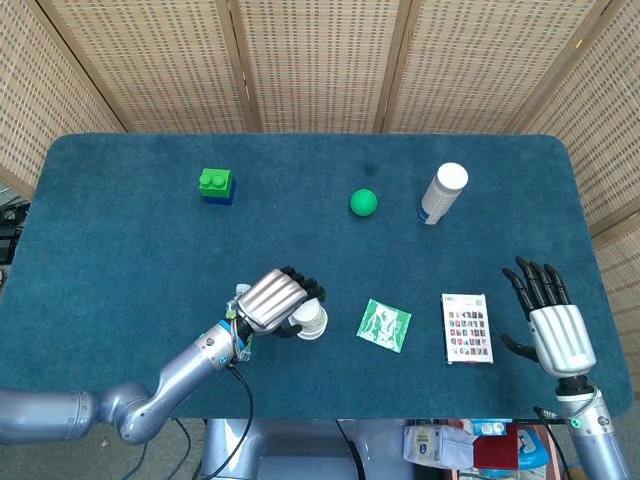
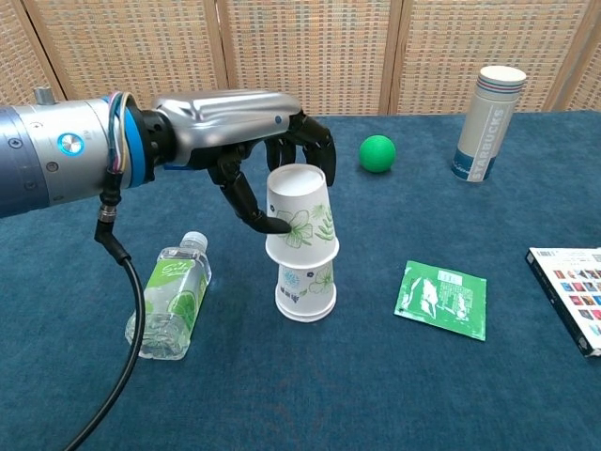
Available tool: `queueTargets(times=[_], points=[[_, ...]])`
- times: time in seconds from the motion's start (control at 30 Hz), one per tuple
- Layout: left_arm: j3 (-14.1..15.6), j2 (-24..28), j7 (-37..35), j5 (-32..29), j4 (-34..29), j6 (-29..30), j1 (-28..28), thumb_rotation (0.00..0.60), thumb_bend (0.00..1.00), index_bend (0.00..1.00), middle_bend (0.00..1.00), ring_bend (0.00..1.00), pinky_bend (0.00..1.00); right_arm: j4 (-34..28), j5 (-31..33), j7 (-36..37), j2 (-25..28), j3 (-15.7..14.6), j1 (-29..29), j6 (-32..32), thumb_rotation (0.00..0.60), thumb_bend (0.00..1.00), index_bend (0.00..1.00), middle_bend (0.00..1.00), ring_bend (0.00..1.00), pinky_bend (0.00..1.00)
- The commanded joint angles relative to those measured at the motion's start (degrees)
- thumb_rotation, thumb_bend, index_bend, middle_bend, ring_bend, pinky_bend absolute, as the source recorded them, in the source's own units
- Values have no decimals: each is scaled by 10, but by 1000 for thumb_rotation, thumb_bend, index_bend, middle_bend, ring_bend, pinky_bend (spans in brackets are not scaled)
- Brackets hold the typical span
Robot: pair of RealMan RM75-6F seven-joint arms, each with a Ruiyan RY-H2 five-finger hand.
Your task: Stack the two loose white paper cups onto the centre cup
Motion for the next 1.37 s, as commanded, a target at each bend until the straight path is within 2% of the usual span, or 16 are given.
queueTargets(times=[0.03, 0.17, 0.2, 0.27, 0.33, 0.4, 0.57, 0.7, 0.8, 0.93, 1.03, 1.13, 1.27, 1.37], points=[[6, -3, 12, -11, 0, 2, -6, 600, 266, 361, 297, 320, 293, 0, 0, 1, 1, 1, 0, 0, 600, 0, 121, 41, 0, 0], [11, -3, 17, -14, -5, 11, -8, 600, 266, 321, 143, 128, 193, 0, -1, 3, 2, 2, -2, 1, 600, 0, 121, 42, 0, 0], [11, -2, 16, -13, -6, 12, -8, 600, 266, 290, 109, 91, 172, -1, -1, 4, 2, 3, -2, 1, 600, 0, 121, 42, 0, 0], [12, 1, 13, -13, -9, 14, -8, 600, 266, 159, 22, 16, 109, -1, -2, 4, 2, 3, -2, 1, 600, 0, 121, 42, 0, 0], [13, 3, 10, -12, -11, 17, -8, 600, 266, 50, 0, 0, 67, -1, -2, 4, 2, 3, -2, 1, 600, 0, 121, 42, 0, 0], [13, 8, 7, -8, -16, 22, -6, 600, 266, 2, 0, 0, 33, -1, -3, 4, 3, 4, -3, 1, 600, 0, 121, 42, 0, 0], [18, 37, 5, 19, -37, 68, 17, 600, 265, 0, 0, 0, 0, -1, -3, 3, 3, 3, -3, 0, 600, 0, 121, 43, 0, 0], [34, 84, 5, 51, -57, 164, 79, 600, 225, 0, 0, 0, 0, -2, -5, 3, 4, 3, -5, 2, 600, 0, 121, 43, 0, 0], [55, 119, -21, 80, -48, 229, 132, 600, 209, 0, 0, 0, 0, -4, -7, 4, 5, 3, -7, 4, 600, 0, 124, 43, 0, 0], [79, 151, -75, 107, -23, 282, 189, 600, 209, 0, 0, 0, 0, -8, -9, 5, 7, 3, -8, 7, 600, 0, 130, 43, 0, 0], [100, 174, -146, 117, 12, 329, 248, 600, 208, 0, 0, 0, 0, -12, -11, 6, 9, 3, -9, 9, 600, 0, 130, 43, 0, 0], [110, 182, -189, 116, 41, 344, 277, 600, 208, 0, 0, 0, 0, -14, -12, 3, 10, 3, -10, 12, 600, 0, 130, 43, 0, 0], [131, 188, -287, 103, 101, 345, 329, 600, 208, 0, 0, 0, 0, -18, -14, -7, 11, 5, -14, 19, 600, 0, 130, 43, 0, 0], [138, 189, -341, 119, 139, 348, 354, 600, 208, 0, 0, 0, 0, -22, -15, -13, 13, 4, -17, 22, 600, 0, 130, 43, 0, 0]])
